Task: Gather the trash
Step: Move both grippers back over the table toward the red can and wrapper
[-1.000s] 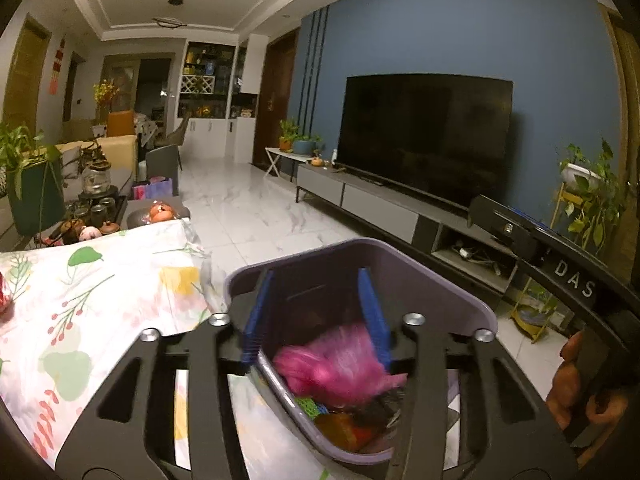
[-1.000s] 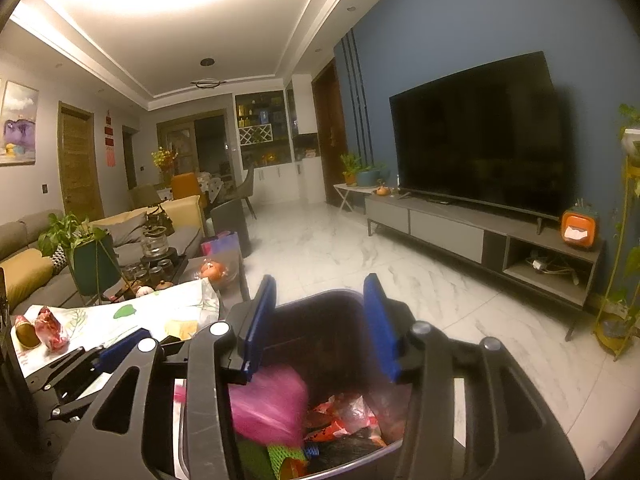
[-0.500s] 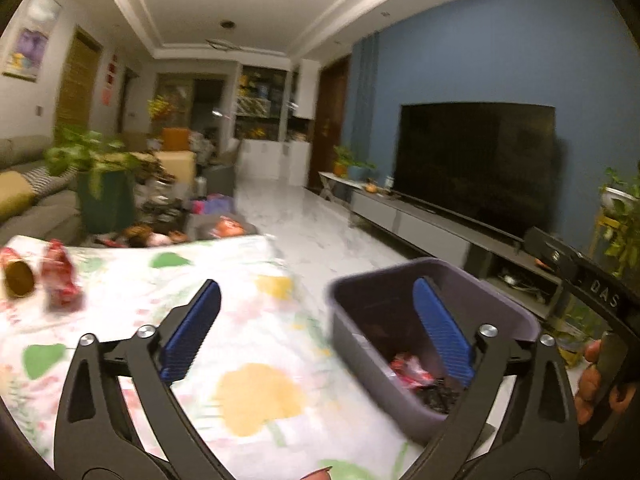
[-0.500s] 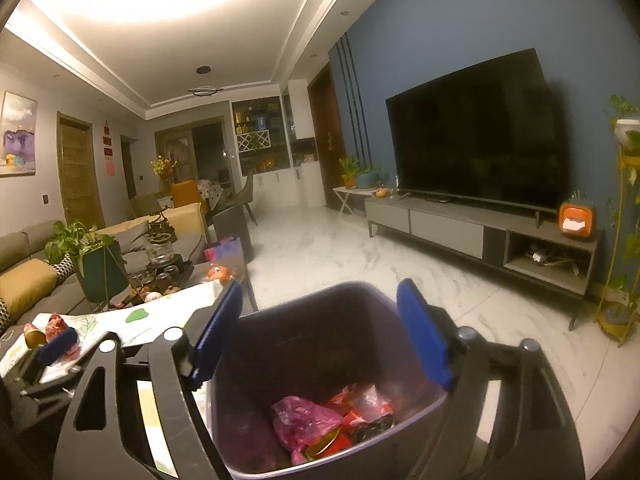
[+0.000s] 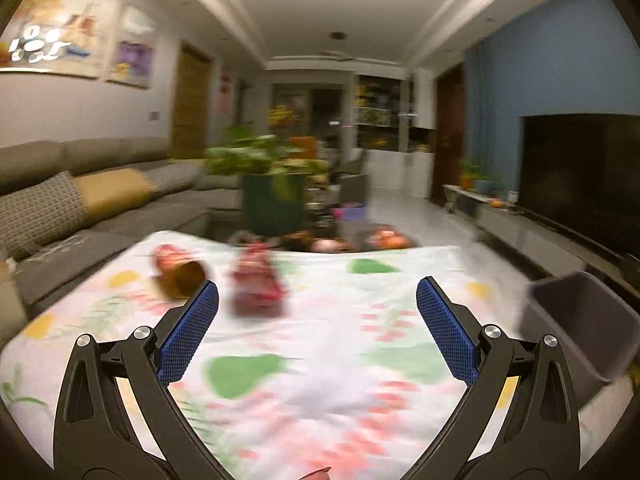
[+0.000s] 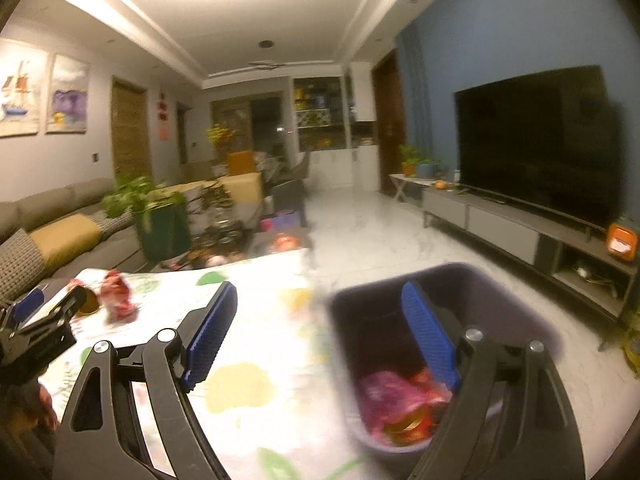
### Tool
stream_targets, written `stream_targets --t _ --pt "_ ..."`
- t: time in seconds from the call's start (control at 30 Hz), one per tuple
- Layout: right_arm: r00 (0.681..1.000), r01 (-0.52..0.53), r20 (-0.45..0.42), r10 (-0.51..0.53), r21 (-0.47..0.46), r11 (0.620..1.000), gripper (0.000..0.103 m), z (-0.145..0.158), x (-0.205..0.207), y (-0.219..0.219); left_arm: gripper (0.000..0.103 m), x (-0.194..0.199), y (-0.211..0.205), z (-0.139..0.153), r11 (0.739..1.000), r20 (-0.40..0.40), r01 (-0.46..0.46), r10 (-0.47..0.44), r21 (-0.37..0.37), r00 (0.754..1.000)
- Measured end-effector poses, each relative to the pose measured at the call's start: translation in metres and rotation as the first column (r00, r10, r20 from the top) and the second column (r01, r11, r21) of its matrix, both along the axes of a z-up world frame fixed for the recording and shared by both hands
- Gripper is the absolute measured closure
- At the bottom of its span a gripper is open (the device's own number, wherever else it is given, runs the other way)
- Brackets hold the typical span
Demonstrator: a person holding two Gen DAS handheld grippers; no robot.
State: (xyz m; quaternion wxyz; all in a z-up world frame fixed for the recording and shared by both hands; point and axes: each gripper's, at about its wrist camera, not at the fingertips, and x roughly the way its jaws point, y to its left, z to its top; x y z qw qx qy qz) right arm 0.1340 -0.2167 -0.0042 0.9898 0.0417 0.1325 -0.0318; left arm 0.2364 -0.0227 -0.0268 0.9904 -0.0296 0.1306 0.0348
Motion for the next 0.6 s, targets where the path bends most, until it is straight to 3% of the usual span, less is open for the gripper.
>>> stream_targets --t 0.3,0.6 --pt "0.99 -0.139 -0.035 0.138 -0.03 0.99 0.021 0.001 0.043 0.096 0.005 0.015 0.101 0.002 0.972 -0.019 -0.232 0.233 0.038 0.972" --pt "0.968 -0.235 -0.095 0.23 -0.045 0.971 0.021 -0.006 0.111 0.194 0.005 0.035 0.161 -0.002 0.959 -0.055 -0.282 0.282 0.014 0.958"
